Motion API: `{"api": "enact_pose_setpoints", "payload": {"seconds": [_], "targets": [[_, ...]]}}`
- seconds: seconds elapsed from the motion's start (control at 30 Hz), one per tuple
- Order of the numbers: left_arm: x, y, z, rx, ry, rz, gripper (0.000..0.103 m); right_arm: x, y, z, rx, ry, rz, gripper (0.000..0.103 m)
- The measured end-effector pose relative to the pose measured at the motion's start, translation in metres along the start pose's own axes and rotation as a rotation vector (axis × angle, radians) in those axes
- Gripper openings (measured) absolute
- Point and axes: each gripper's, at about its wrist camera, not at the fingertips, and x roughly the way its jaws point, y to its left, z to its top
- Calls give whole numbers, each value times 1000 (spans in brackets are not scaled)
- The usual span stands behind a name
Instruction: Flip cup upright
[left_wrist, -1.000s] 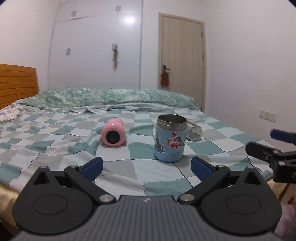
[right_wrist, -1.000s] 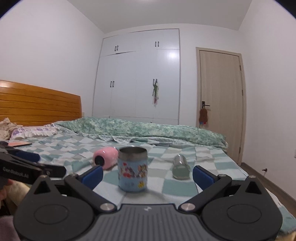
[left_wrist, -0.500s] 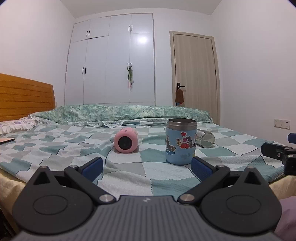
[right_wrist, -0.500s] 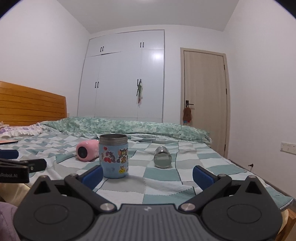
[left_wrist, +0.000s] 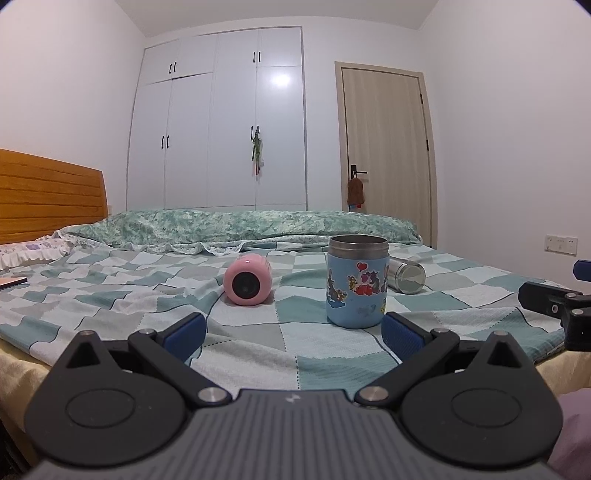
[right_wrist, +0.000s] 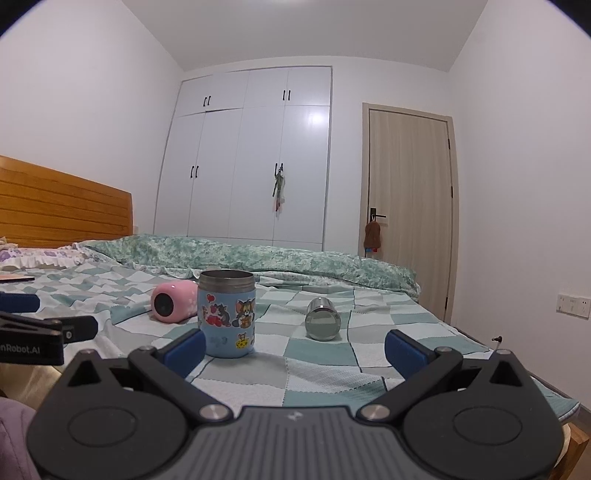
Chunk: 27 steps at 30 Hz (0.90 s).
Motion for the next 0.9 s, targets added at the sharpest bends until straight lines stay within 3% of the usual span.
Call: {"api": "enact_pose_setpoints", "payload": {"seconds": [0.9], "targets": [[-4, 1, 1, -13, -14, -15, 103, 0, 1, -1, -3, 4, 4, 103]]}}
